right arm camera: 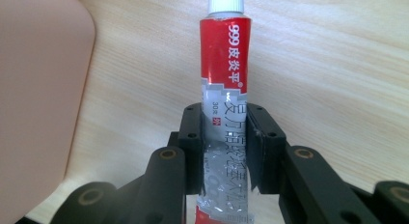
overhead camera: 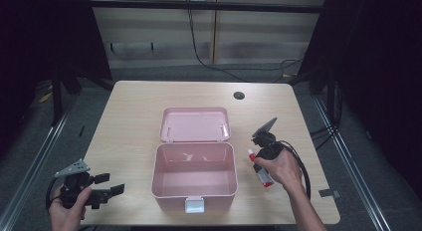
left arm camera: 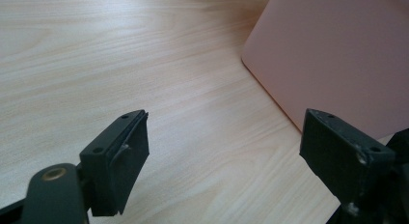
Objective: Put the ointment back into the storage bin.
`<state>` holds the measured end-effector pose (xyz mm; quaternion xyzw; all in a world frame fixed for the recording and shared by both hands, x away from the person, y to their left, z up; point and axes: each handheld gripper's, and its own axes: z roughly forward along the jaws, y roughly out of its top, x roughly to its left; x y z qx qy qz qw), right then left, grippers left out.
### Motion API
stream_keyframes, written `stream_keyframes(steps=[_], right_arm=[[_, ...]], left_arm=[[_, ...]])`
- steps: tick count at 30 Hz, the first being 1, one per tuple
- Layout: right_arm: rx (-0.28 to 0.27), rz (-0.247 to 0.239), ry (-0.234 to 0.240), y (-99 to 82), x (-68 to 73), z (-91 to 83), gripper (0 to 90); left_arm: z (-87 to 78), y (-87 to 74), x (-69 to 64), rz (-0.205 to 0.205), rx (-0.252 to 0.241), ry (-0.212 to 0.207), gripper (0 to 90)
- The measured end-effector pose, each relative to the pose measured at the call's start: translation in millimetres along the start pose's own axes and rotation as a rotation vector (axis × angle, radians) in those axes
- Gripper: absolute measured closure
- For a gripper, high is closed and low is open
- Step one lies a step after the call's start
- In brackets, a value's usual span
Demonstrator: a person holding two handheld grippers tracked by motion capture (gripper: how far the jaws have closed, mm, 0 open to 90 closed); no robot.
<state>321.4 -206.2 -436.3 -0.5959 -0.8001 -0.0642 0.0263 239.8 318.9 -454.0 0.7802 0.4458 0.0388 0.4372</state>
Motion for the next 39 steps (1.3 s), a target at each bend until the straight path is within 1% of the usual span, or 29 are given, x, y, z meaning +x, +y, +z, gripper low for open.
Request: stream_keyframes(steps=[3,7,8,9,11,13,15,17,18,19,20,22,23,29,30,31,36,39], right_arm=[[0.005,0.010,0.002,-0.4,-2.6,-4.6,70.8],[-0.009,0.015,0.002,-3.2,-6.9,-15.9,70.8],[-0.009,0.015,0.002,-3.2,-6.9,-15.9,70.8],[-0.016,0.012,0.003,-4.6,-7.3,-23.3,70.8],[-0.013,0.005,-0.002,-5.0,-8.1,-30.1,70.8],[-0.031,0.006,0.000,-5.3,-10.3,-36.9,70.8],[-0.019,-0.007,-0.008,-6.4,-9.1,-41.9,70.8],[-0.023,-0.010,-0.001,-7.0,-8.8,-44.3,70.8],[-0.027,-0.015,0.013,-7.3,-9.3,-50.6,70.7],[-0.027,-0.015,0.013,-7.3,-9.3,-50.6,70.7],[-0.026,-0.018,0.017,-7.0,-9.8,-55.3,70.8],[-0.023,-0.022,0.018,-6.9,-9.7,-57.4,70.7],[-0.023,-0.030,0.022,-7.1,-9.1,-61.8,70.7],[-0.026,-0.045,0.028,-7.2,-7.6,-69.9,70.7],[-0.032,-0.054,0.028,-7.5,-6.0,-74.8,70.7],[-0.032,-0.054,0.028,-7.5,-6.0,-74.8,70.7],[-0.026,-0.097,0.033,-6.7,0.5,-85.8,70.7],[-0.026,-0.107,0.037,-5.8,2.9,-89.3,70.7]], left_arm=[[0.1,-0.2,0.3,-0.001,0.001,0.000,17.4],[0.8,0.1,-0.1,-0.002,0.001,-0.002,17.5],[0.8,0.1,-0.1,-0.002,0.001,-0.002,17.5],[0.7,0.1,-0.2,-0.001,0.003,0.000,17.5],[0.7,0.1,-0.1,-0.002,0.001,-0.001,17.5],[0.7,0.1,-0.2,-0.002,0.002,-0.001,17.4],[0.9,0.3,-0.1,0.000,0.003,0.000,17.5],[1.0,0.2,-0.1,-0.002,0.003,-0.001,17.4],[0.9,0.2,-0.1,0.001,0.004,-0.001,17.4],[0.9,0.2,-0.1,0.001,0.004,-0.001,17.5],[0.9,0.2,-0.1,0.001,0.003,-0.001,17.5],[0.8,0.1,-0.3,0.000,0.002,-0.001,17.4],[0.9,0.1,0.0,0.001,0.001,-0.002,17.5],[1.1,0.1,0.0,-0.002,0.001,-0.001,17.4],[1.0,0.0,0.3,0.001,0.002,0.000,17.5],[0.9,0.0,0.3,0.001,0.002,-0.001,17.5],[0.9,0.1,0.2,0.001,0.002,0.000,17.5],[0.8,-0.1,0.3,-0.001,0.000,0.002,17.5]])
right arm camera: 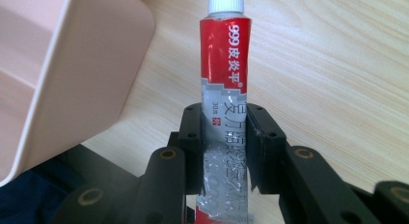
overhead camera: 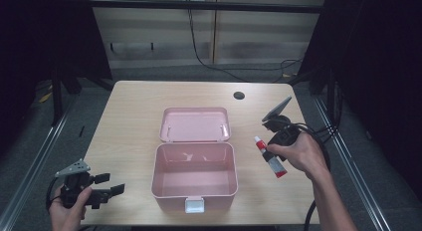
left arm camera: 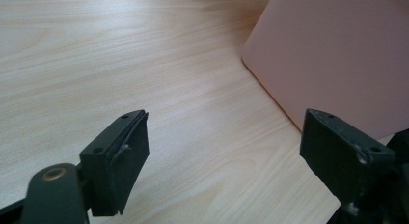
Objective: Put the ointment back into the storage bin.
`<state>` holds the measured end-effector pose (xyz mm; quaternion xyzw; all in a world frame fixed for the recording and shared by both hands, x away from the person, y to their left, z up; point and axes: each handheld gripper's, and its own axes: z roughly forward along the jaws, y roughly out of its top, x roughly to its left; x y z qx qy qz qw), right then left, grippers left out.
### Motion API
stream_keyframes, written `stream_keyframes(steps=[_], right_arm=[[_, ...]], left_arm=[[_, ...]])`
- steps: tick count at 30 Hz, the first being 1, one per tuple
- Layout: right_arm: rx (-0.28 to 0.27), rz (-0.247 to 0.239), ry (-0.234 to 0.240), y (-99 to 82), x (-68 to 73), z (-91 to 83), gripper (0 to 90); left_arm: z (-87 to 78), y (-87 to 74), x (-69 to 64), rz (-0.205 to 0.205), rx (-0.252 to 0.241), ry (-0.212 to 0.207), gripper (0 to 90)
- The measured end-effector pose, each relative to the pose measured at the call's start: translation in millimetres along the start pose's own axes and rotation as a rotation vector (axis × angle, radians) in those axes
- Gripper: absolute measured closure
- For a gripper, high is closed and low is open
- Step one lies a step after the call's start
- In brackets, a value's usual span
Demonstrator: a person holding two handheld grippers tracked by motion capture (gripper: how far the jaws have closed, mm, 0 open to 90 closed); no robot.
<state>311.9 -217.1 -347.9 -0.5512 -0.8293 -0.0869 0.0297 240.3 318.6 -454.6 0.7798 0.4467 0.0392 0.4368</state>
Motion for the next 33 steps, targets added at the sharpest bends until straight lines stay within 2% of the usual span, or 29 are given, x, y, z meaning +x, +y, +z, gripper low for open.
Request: stream_keyframes(steps=[6,7,8,13,14,15,17,18,20,26,28,29,30,33], right_arm=[[0.001,-0.048,0.004,1.7,5.1,-3.6,70.7],[-0.006,-0.090,0.003,2.6,8.4,-5.9,70.7],[-0.007,-0.107,0.003,3.1,9.9,-6.9,70.6],[-0.020,-0.168,0.007,5.7,17.3,-13.1,70.6],[-0.020,-0.168,0.007,5.7,17.3,-13.1,70.6],[-0.020,-0.197,0.013,6.6,20.8,-14.8,70.6],[-0.011,-0.211,0.007,6.9,22.4,-15.2,70.6],[-0.002,-0.247,0.010,7.6,25.4,-15.4,70.7],[-0.012,-0.274,0.023,8.1,26.3,-16.6,70.7],[-0.007,-0.324,0.031,8.0,31.7,-21.1,70.7],[-0.008,-0.378,0.042,8.1,35.4,-22.9,70.6],[-0.008,-0.378,0.042,8.1,35.4,-22.9,70.6],[0.001,-0.422,0.041,8.3,37.6,-23.1,70.6],[0.002,-0.448,0.016,8.6,39.3,-23.4,70.6]], left_arm=[[0.1,0.0,0.0,0.002,0.002,-0.002,17.5],[0.2,0.1,0.2,0.002,0.002,-0.003,17.4],[0.2,0.1,0.2,0.002,0.002,-0.003,17.5],[-0.1,-0.3,0.3,-0.003,0.001,-0.001,17.4],[-0.1,-0.3,0.3,-0.003,0.001,-0.001,17.5],[-0.3,-0.3,0.3,-0.002,0.001,-0.001,17.5],[-0.7,-0.3,0.6,-0.002,0.002,-0.002,17.5],[-0.9,-0.4,0.9,-0.003,0.002,0.000,17.5],[-1.0,-0.4,0.9,-0.004,0.001,0.000,17.5],[-0.9,-0.4,0.7,-0.005,0.001,0.000,17.5],[-1.0,-0.3,0.8,-0.003,0.001,0.001,17.4],[-1.0,-0.3,0.8,-0.003,0.001,0.001,17.5],[-1.0,-0.3,0.7,-0.003,0.001,-0.001,17.4],[-0.6,-0.8,0.9,-0.012,-0.002,-0.004,17.5]])
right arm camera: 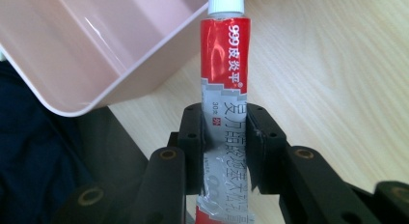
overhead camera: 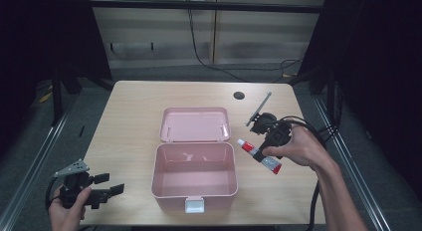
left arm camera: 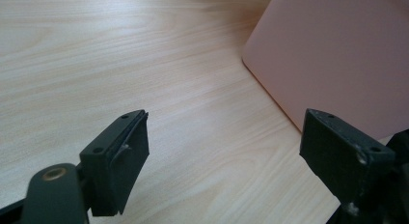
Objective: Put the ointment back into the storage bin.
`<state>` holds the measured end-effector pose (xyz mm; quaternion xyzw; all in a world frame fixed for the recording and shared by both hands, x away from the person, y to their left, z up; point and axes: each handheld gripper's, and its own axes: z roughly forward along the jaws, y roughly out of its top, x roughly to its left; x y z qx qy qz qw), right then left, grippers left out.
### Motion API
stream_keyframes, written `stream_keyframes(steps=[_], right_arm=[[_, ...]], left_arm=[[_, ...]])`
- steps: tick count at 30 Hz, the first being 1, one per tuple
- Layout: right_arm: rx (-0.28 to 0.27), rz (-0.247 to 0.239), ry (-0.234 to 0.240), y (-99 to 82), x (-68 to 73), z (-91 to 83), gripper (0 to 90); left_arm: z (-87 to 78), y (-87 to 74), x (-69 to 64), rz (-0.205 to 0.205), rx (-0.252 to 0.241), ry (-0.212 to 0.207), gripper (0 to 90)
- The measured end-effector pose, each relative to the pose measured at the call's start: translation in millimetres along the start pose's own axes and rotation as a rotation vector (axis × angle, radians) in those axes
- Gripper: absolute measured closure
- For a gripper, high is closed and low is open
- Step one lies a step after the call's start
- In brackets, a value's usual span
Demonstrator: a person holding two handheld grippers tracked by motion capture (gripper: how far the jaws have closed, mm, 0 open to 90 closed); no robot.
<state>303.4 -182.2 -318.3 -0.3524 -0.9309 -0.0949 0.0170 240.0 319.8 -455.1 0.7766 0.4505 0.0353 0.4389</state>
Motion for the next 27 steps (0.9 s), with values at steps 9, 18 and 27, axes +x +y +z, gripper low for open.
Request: stream_keyframes(steps=[9,18,27], right_arm=[[0.003,-0.096,0.035,7.3,10.1,-1.3,70.6],[-0.004,-0.157,0.057,22.1,26.3,-1.3,70.6],[0.028,-0.265,0.082,35.9,43.4,1.0,70.6]], left_arm=[[0.1,0.0,0.2,-0.004,0.000,0.001,17.4],[-1.5,-0.6,1.4,-0.012,-0.008,0.001,17.4],[-1.2,-0.4,1.6,-0.011,-0.007,0.000,17.5]])
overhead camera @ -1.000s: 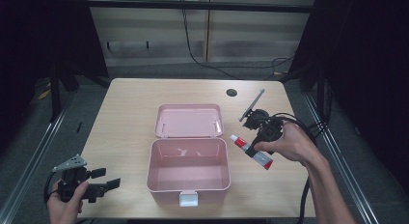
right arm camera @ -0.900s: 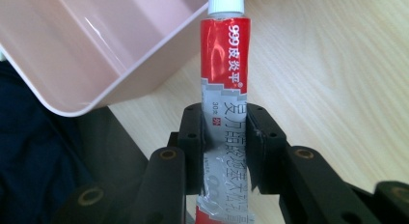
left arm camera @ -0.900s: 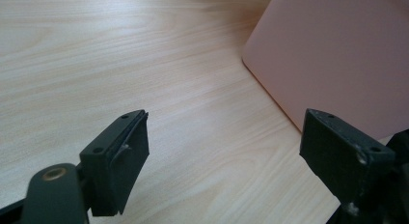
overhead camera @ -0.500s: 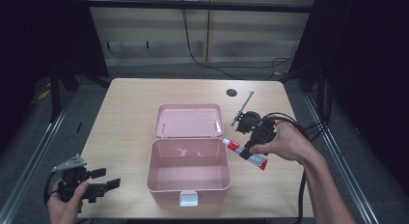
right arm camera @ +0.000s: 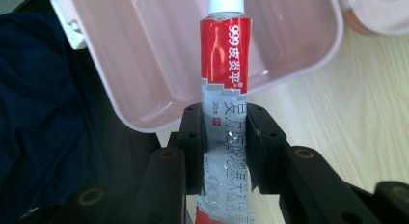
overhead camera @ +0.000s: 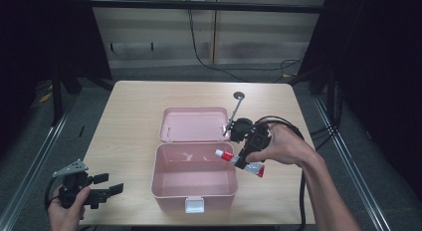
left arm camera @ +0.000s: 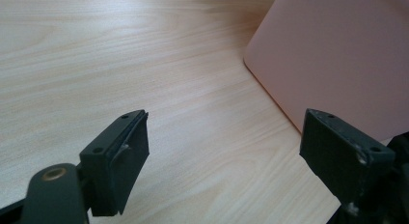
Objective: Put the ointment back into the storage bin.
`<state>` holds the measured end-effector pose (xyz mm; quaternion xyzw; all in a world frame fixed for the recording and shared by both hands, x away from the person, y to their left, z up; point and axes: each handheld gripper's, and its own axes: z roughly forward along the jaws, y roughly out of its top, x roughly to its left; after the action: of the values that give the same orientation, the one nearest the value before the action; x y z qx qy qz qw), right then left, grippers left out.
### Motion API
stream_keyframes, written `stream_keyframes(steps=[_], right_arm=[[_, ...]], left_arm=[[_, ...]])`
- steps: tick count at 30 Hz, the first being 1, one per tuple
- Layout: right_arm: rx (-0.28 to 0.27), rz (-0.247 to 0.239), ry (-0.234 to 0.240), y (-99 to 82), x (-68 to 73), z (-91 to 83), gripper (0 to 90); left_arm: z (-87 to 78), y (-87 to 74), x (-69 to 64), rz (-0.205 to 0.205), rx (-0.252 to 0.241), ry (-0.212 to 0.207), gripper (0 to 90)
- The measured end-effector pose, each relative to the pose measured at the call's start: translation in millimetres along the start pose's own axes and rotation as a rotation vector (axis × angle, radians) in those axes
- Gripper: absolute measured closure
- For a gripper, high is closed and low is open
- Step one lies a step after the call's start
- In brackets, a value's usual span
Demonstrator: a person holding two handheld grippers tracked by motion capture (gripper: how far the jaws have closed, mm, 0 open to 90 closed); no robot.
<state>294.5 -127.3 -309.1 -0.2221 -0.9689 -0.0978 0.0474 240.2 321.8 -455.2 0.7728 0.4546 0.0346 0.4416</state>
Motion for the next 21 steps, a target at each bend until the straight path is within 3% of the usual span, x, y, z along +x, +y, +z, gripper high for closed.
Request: stream_keyframes(steps=[9,21], right_arm=[[0.022,-0.084,0.028,25.1,14.8,1.5,70.6],[0.026,-0.132,0.027,47.8,24.8,12.1,70.6]], left_arm=[[0.1,-0.2,0.2,0.002,0.001,-0.003,17.5],[-0.3,-0.1,0.3,0.000,0.000,-0.001,17.4]])
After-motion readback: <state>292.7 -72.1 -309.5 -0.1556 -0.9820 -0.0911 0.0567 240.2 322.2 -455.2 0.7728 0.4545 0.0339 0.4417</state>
